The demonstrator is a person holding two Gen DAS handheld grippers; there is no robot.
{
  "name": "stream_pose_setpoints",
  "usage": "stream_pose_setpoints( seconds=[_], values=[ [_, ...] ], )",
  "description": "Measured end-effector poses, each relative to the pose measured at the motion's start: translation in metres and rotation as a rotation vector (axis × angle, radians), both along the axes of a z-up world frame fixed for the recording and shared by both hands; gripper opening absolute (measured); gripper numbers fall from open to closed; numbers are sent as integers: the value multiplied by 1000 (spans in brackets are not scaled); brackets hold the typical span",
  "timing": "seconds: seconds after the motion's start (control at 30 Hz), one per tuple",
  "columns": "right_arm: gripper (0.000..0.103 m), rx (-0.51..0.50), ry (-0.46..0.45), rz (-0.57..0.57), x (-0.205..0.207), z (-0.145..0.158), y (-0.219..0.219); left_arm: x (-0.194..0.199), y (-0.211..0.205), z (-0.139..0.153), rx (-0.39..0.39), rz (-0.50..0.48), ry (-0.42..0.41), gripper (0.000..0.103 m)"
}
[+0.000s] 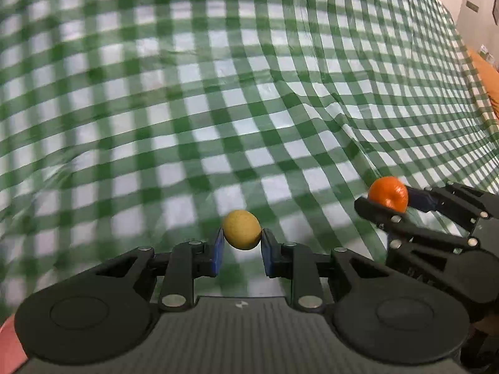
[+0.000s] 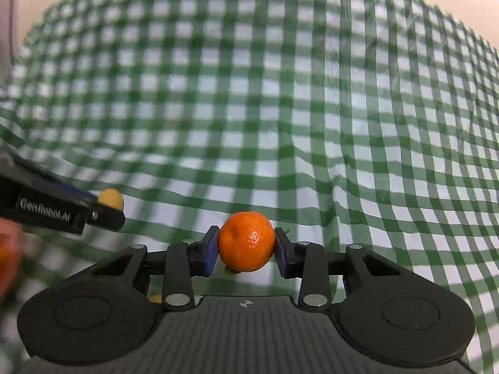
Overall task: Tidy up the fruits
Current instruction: 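Carry the mandarin and yellow fruit in both tools over the pink plate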
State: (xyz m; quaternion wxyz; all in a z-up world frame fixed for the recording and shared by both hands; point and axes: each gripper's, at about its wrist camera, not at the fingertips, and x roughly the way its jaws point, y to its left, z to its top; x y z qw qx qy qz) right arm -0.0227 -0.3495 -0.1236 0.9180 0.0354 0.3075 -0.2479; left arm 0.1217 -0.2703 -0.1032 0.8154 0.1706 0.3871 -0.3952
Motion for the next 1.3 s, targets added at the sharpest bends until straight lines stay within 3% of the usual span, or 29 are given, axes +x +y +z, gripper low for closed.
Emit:
stream_pose_setpoints(
  seconds=[0.33,0.53,0.7,0.97,1.3],
  values=[
    [38,139,-58,167,-61,60,167,-83,169,63,-5,163,-15,28],
    [38,230,-33,264,-71,72,239,-116,247,80,25,243,-64,28],
    [38,238,-9,318,-65,82,279,-122,295,89,8,321,-76,28],
    [38,188,-3,329,-52,85,290,-98,328,94,-10,381,-79,28],
    [38,146,36,316,8,54,269,-33,294,68,13,384,-48,28]
  ],
)
